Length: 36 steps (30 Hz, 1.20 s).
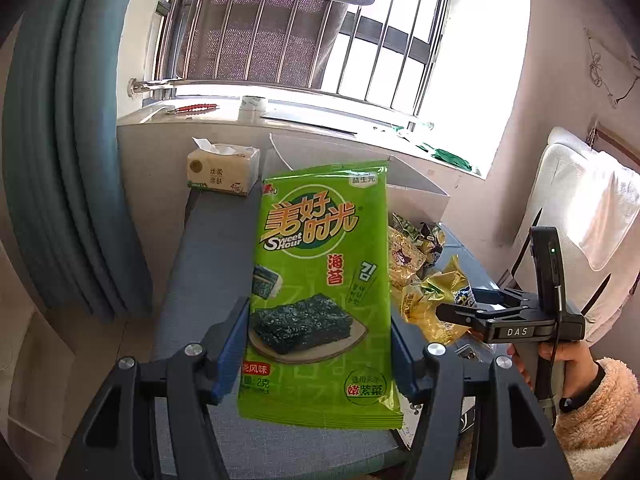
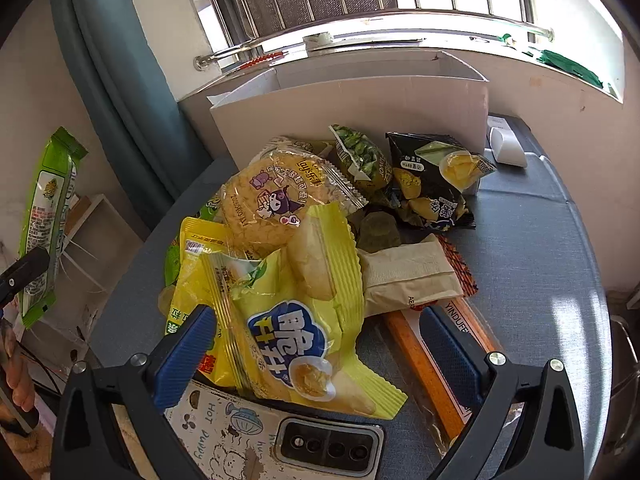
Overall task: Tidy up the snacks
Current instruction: 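Carry both packs into the white box and open both grippers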
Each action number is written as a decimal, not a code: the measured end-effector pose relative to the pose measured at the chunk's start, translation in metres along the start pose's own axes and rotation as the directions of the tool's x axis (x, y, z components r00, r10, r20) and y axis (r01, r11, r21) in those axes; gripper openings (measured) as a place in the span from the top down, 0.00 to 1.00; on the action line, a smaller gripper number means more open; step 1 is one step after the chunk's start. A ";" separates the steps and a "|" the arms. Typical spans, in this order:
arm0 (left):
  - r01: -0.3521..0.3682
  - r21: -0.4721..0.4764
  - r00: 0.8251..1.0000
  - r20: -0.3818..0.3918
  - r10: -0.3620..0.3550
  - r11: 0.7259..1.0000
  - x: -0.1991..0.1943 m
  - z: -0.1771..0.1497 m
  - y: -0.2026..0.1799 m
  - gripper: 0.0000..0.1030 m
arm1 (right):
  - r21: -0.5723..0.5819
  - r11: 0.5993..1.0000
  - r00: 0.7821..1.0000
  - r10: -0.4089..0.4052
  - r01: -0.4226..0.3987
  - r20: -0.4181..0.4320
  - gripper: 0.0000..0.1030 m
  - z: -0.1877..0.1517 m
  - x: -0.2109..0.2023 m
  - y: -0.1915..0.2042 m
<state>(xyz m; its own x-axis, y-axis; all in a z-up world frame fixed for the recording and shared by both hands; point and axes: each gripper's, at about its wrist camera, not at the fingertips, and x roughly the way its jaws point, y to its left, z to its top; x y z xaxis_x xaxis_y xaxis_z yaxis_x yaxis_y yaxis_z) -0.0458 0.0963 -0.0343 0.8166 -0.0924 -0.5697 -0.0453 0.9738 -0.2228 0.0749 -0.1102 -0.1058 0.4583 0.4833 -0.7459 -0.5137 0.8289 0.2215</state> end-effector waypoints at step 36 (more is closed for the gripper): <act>-0.071 0.008 0.977 -0.202 0.071 0.997 0.252 0.209 -0.015 0.00 | 0.288 0.958 0.999 -0.031 0.018 0.040 0.00 0.243 0.037 -0.086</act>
<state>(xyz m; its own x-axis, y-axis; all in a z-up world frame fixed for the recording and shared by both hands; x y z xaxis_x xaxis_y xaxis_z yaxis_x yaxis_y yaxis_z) 0.2804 0.1014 -0.0089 0.6779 -0.0631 -0.7325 -0.0983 0.9796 -0.1753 0.3126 -0.0953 0.0007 0.5022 0.4685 -0.7268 -0.2751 0.8834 0.3794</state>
